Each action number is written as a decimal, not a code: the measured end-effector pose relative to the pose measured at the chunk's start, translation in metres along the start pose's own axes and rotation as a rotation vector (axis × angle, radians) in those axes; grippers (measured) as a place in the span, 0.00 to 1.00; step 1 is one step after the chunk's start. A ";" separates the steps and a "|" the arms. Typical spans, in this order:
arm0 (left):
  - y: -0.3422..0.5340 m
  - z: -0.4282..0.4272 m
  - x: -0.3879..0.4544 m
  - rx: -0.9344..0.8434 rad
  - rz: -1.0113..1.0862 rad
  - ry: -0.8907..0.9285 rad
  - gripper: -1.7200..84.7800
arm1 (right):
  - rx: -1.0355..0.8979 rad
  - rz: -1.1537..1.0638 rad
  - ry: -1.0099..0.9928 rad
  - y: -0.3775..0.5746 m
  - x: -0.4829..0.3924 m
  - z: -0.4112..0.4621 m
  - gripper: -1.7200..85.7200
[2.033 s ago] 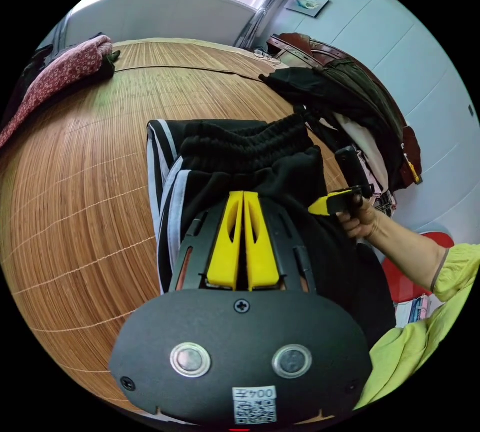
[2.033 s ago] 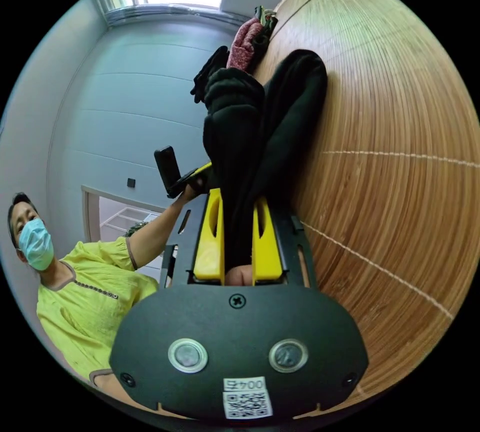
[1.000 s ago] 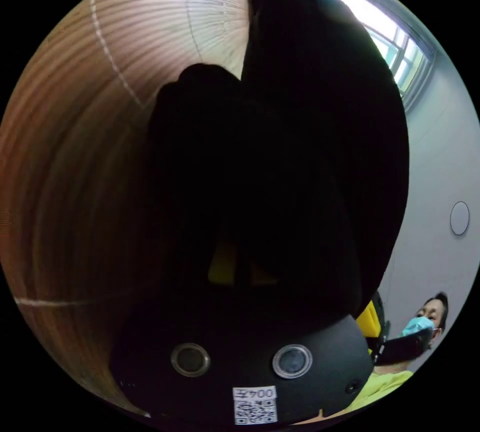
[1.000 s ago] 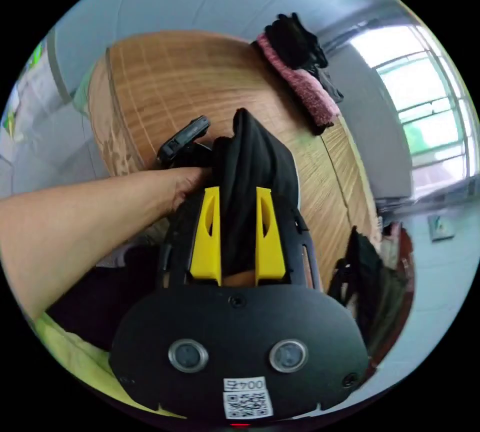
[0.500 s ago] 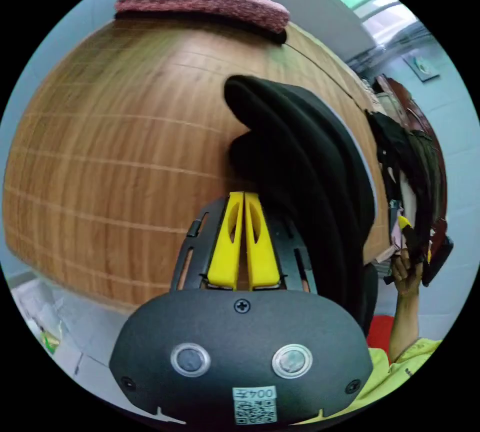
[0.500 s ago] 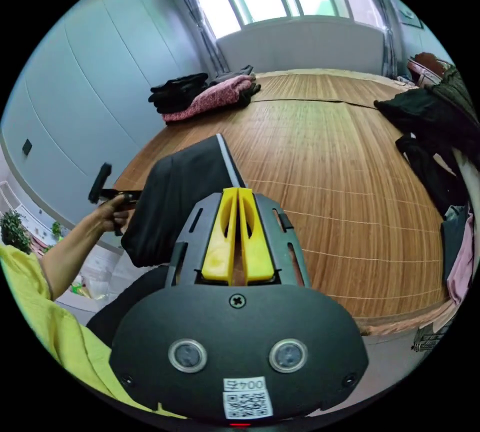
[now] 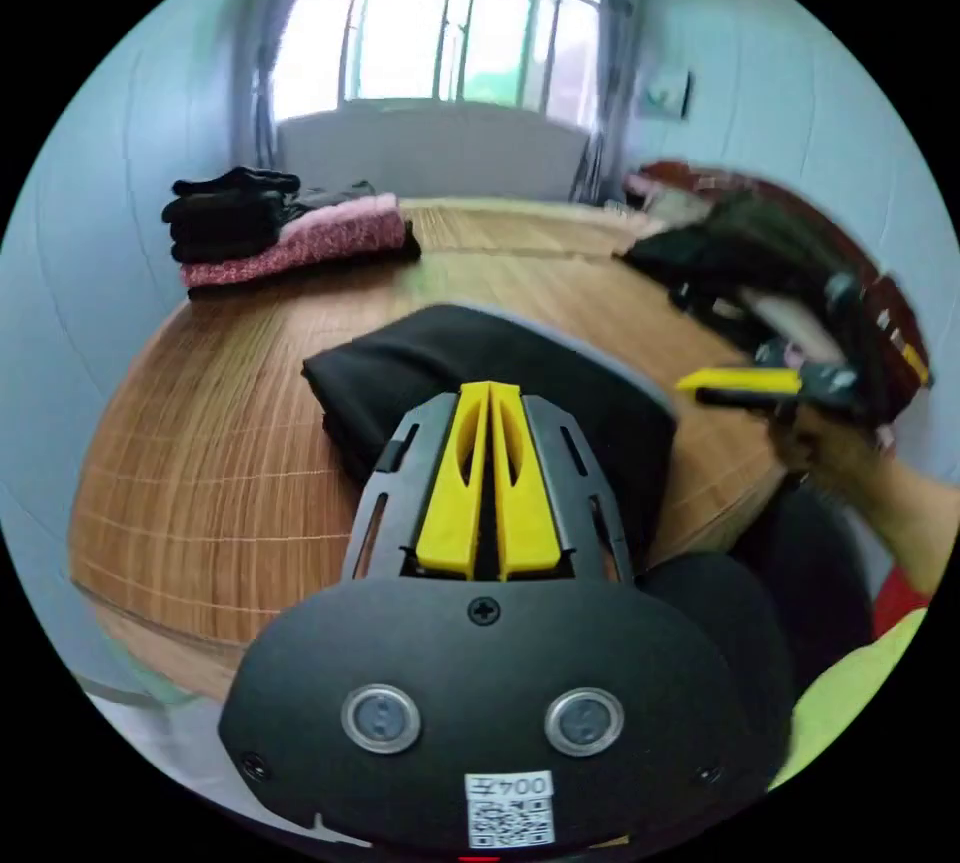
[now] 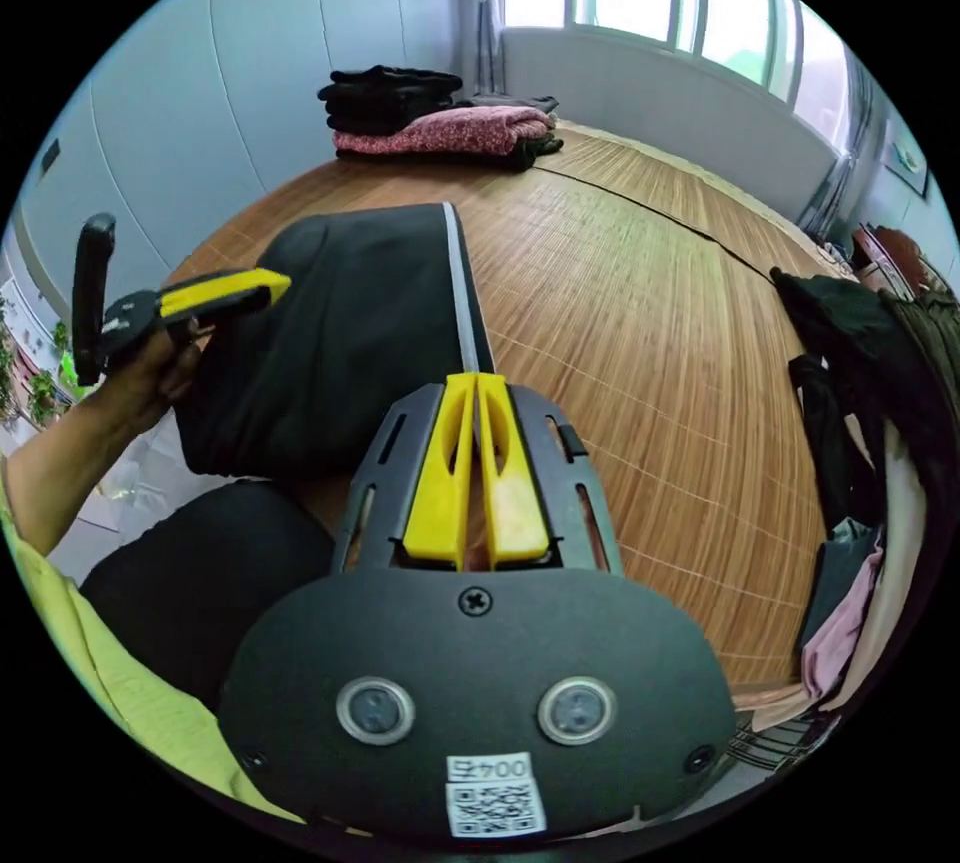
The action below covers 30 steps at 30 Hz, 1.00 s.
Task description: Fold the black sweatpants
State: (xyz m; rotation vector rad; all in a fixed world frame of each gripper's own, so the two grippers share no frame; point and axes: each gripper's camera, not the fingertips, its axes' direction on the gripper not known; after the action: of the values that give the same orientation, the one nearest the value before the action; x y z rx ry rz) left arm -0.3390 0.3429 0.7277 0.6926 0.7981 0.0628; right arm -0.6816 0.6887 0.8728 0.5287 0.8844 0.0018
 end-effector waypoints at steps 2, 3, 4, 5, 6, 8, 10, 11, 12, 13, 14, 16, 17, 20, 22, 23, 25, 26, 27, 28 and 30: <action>0.018 0.027 0.013 -0.093 0.052 -0.090 0.03 | 0.002 0.005 -0.005 -0.013 0.009 0.017 0.12; 0.035 0.027 0.020 -0.011 0.054 -0.115 0.03 | -0.009 0.014 -0.033 -0.016 0.013 0.022 0.14; 0.044 0.023 0.026 0.035 0.060 -0.134 0.03 | -0.027 0.050 -0.106 -0.020 0.023 0.031 0.16; 0.046 0.021 0.028 0.037 0.061 -0.138 0.03 | -0.045 0.085 -0.170 -0.022 0.032 0.040 0.17; 0.048 0.018 0.030 0.029 0.058 -0.130 0.03 | -0.060 0.099 -0.193 -0.022 0.036 0.045 0.17; 0.052 0.014 0.025 0.031 0.033 -0.076 0.03 | -0.069 0.150 -0.307 -0.018 0.055 0.053 0.15; 0.055 0.011 0.014 0.022 -0.011 0.023 0.03 | -0.058 0.142 -0.352 -0.014 0.065 0.047 0.12; 0.055 0.010 0.012 0.019 -0.015 0.046 0.03 | -0.057 0.132 -0.327 -0.011 0.065 0.039 0.10; 0.055 0.010 0.009 0.005 -0.014 0.085 0.03 | -0.055 0.113 -0.310 -0.010 0.061 0.033 0.10; 0.053 0.010 0.009 -0.017 0.001 0.117 0.03 | -0.052 0.072 -0.242 -0.006 0.045 0.020 0.09; 0.051 0.010 0.008 -0.031 0.006 0.134 0.03 | -0.050 0.026 -0.158 0.001 0.025 0.007 0.09; 0.049 0.008 0.001 -0.071 -0.006 0.249 0.03 | -0.037 0.007 -0.046 0.012 0.002 -0.010 0.09; 0.049 0.005 -0.001 -0.071 -0.008 0.274 0.03 | -0.002 0.039 0.035 0.018 -0.004 -0.026 0.09; 0.051 -0.033 -0.007 -0.009 -0.058 0.261 0.02 | 0.090 0.138 0.118 0.032 0.000 -0.075 0.10; 0.064 -0.071 -0.007 0.032 -0.067 0.230 0.02 | 0.036 0.152 0.157 0.041 0.004 -0.088 0.11; 0.069 -0.079 -0.006 0.023 -0.069 0.209 0.02 | -0.027 0.153 0.207 0.050 0.005 -0.090 0.11; 0.096 -0.102 0.007 -0.002 -0.034 0.123 0.02 | -0.090 0.157 0.263 0.067 0.008 -0.090 0.10; 0.103 -0.107 0.012 -0.007 -0.016 0.101 0.02 | -0.147 0.186 0.279 0.076 0.012 -0.085 0.10; 0.119 -0.116 0.021 -0.029 0.006 0.059 0.02 | -0.172 0.200 0.273 0.079 0.015 -0.083 0.10; 0.134 -0.126 0.028 -0.047 0.006 0.042 0.02 | -0.195 0.228 0.259 0.084 0.019 -0.079 0.10; 0.157 -0.141 0.032 -0.057 -0.017 0.054 0.02 | -0.222 0.268 0.255 0.088 0.024 -0.070 0.09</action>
State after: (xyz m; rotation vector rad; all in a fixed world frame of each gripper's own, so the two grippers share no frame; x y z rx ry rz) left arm -0.3803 0.5526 0.7306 0.6318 0.8509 0.0887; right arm -0.6992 0.8019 0.8579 0.4409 1.0404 0.4144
